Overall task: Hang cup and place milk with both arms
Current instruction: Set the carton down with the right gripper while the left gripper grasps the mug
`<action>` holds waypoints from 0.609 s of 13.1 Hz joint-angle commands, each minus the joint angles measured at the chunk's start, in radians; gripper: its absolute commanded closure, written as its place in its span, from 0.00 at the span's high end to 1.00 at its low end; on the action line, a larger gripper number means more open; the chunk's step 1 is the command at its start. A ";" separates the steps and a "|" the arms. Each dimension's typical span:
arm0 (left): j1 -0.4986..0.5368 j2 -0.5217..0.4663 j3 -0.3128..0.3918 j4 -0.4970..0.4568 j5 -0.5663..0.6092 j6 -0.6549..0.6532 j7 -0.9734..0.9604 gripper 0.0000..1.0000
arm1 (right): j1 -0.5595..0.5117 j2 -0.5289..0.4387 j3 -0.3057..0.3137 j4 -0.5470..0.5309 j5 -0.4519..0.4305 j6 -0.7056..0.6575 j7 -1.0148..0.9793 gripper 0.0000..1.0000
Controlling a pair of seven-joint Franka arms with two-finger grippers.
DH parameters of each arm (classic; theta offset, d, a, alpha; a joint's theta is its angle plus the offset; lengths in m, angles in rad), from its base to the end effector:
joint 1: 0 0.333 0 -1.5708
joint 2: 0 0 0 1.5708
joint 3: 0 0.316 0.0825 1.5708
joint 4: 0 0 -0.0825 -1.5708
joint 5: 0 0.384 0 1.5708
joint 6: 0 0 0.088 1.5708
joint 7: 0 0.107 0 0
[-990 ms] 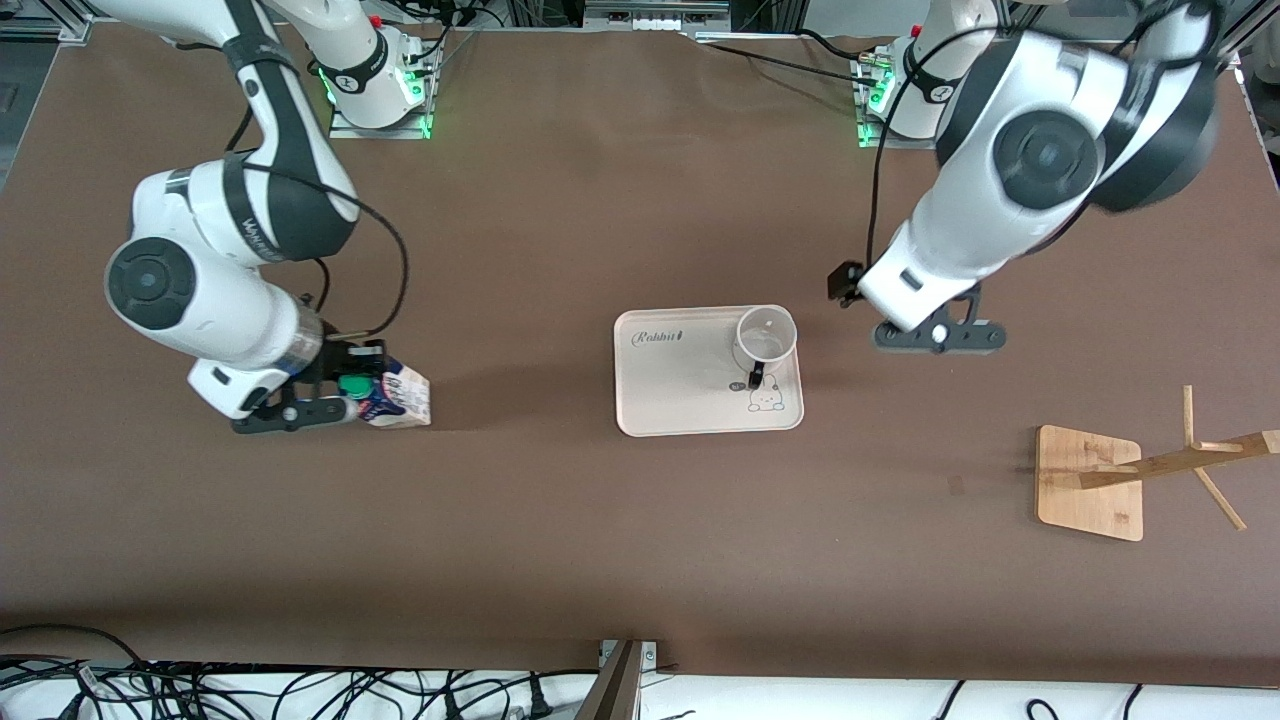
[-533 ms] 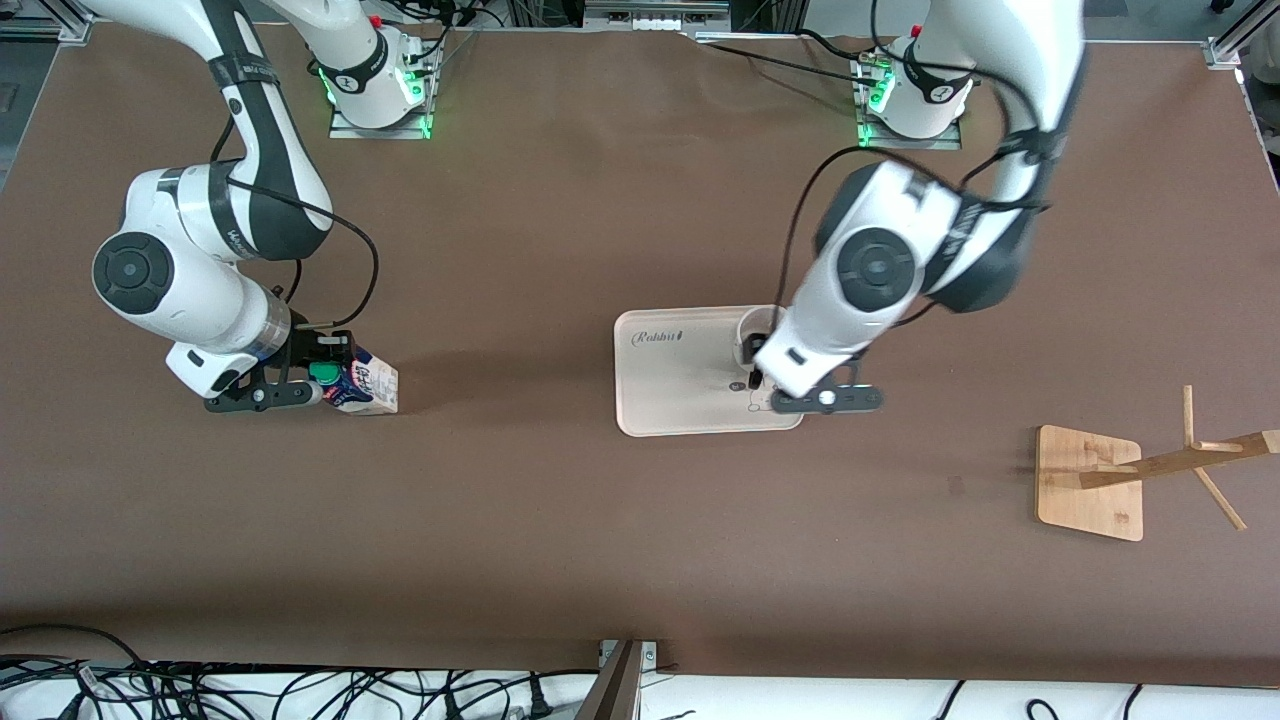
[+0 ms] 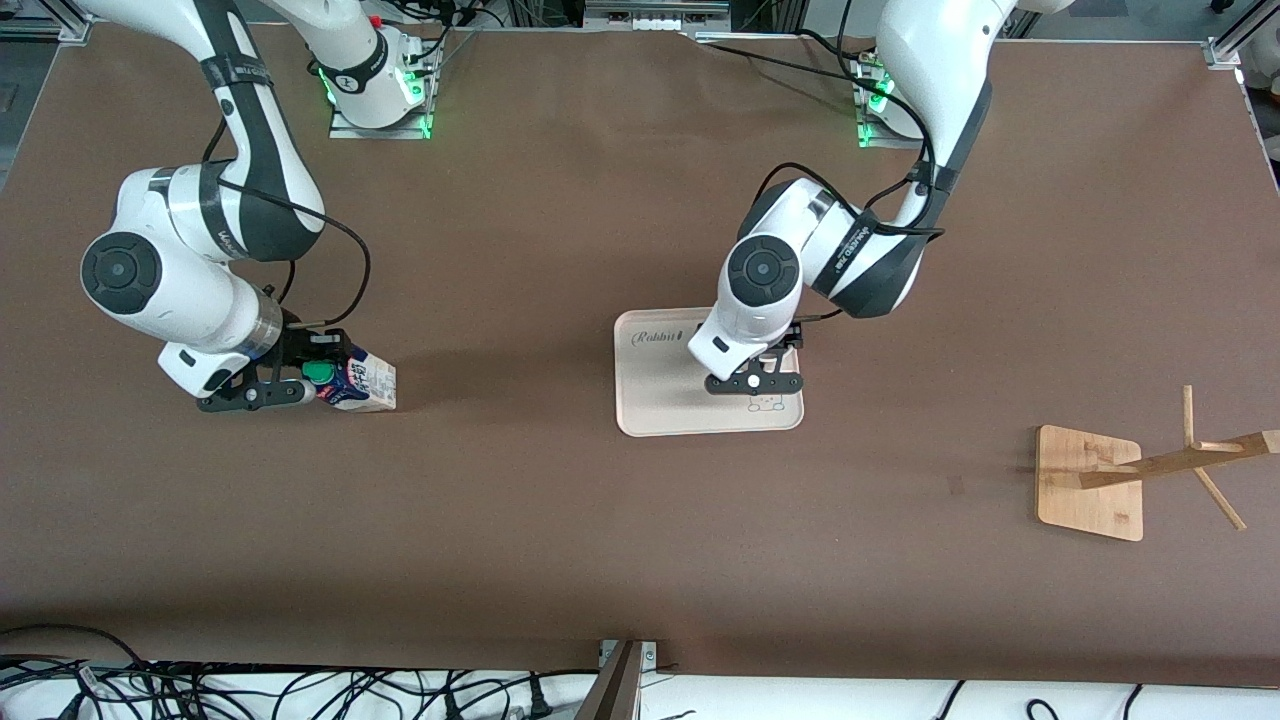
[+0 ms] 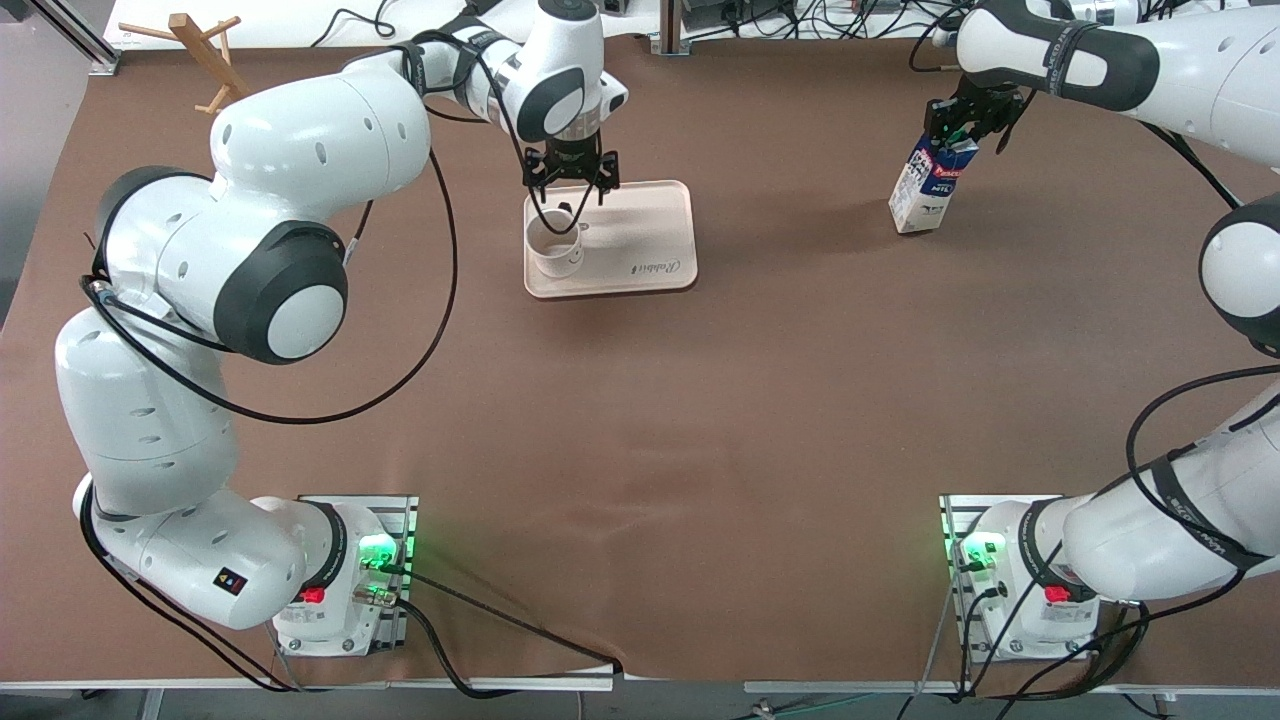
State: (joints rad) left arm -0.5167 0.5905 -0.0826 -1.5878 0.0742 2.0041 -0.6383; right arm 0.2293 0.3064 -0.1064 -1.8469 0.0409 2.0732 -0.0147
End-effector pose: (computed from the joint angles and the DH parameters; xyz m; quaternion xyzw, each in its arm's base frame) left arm 0.5638 -0.3714 0.2785 -0.9963 -0.0060 0.0648 0.0568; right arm 0.6138 0.0817 0.3543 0.9974 0.0600 -0.0391 0.0007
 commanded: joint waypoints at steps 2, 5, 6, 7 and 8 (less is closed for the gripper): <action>-0.037 -0.046 0.007 -0.139 0.035 0.102 -0.085 1.00 | -0.013 -0.029 -0.001 -0.017 0.022 0.007 -0.028 1.00; -0.051 -0.044 0.007 -0.213 0.035 0.208 -0.116 0.81 | -0.013 -0.036 -0.001 0.001 0.022 -0.002 -0.030 1.00; -0.051 -0.040 0.007 -0.215 0.042 0.208 -0.116 0.60 | -0.013 -0.036 -0.001 0.020 0.020 -0.022 -0.030 1.00; -0.051 -0.037 0.007 -0.213 0.059 0.209 -0.116 0.44 | -0.013 -0.036 -0.004 0.046 0.020 -0.063 -0.030 1.00; -0.051 -0.034 0.007 -0.212 0.071 0.211 -0.116 0.26 | -0.015 -0.035 -0.021 0.073 0.019 -0.106 -0.030 1.00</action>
State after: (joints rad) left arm -0.5631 0.5853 -0.0815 -1.7713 0.1053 2.2016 -0.7374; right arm 0.2239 0.2869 -0.1112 -1.8148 0.0414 2.0397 -0.0180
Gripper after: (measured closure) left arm 0.348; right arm 0.000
